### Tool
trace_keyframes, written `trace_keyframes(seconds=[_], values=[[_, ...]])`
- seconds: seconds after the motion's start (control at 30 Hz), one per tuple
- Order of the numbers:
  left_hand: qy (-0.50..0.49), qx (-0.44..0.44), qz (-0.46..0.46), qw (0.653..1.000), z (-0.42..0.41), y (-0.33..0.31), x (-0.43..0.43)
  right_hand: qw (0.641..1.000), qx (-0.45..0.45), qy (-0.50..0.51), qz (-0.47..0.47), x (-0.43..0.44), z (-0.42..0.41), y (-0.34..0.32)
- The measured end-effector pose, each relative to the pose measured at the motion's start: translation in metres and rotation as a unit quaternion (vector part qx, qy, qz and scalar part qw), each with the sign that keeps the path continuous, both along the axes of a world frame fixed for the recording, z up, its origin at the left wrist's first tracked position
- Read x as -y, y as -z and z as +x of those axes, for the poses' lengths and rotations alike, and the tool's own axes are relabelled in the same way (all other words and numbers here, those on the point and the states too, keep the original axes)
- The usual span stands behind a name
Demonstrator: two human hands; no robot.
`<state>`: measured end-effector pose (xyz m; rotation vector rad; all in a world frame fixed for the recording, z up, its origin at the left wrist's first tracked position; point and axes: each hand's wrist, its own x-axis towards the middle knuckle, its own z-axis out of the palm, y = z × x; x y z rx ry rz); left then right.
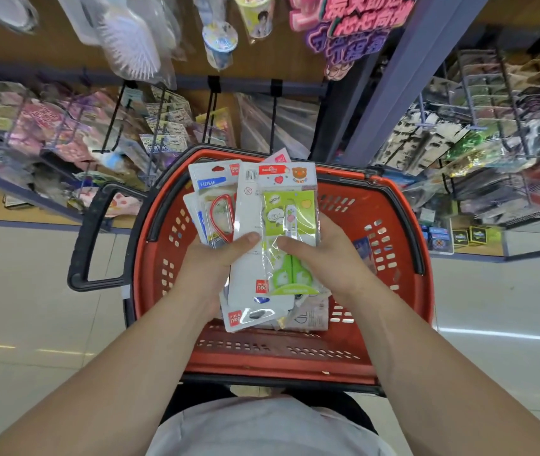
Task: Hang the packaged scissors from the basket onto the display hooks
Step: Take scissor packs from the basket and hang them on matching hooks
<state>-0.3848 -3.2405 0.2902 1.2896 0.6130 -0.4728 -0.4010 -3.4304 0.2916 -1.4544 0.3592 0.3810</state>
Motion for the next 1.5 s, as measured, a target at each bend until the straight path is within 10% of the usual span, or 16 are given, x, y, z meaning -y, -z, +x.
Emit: trace_keyframes(seconds=[0.43, 0.67, 0.87, 1.07, 1.5], values=[[-0.012, -0.021, -0.03, 0.999, 0.006, -0.001, -0.002, 0.993, 0.019, 0.12, -0.005, 0.001, -0.006, -0.004], [0.016, -0.03, -0.104, 0.994, 0.003, -0.004, 0.007, 0.992, 0.018, -0.079, -0.102, -0.016, 0.004, -0.009], [-0.014, -0.05, -0.162, 0.985, 0.004, 0.001, 0.007, 0.989, 0.032, -0.032, -0.142, -0.02, 0.01, -0.001], [-0.035, -0.069, -0.221, 0.972, 0.002, 0.011, 0.012, 0.913, 0.091, -0.094, -0.387, -0.017, 0.02, 0.0], [-0.004, -0.067, -0.163, 0.984, 0.005, 0.023, 0.007, 0.972, 0.106, -0.048, -0.206, -0.028, 0.01, 0.013]])
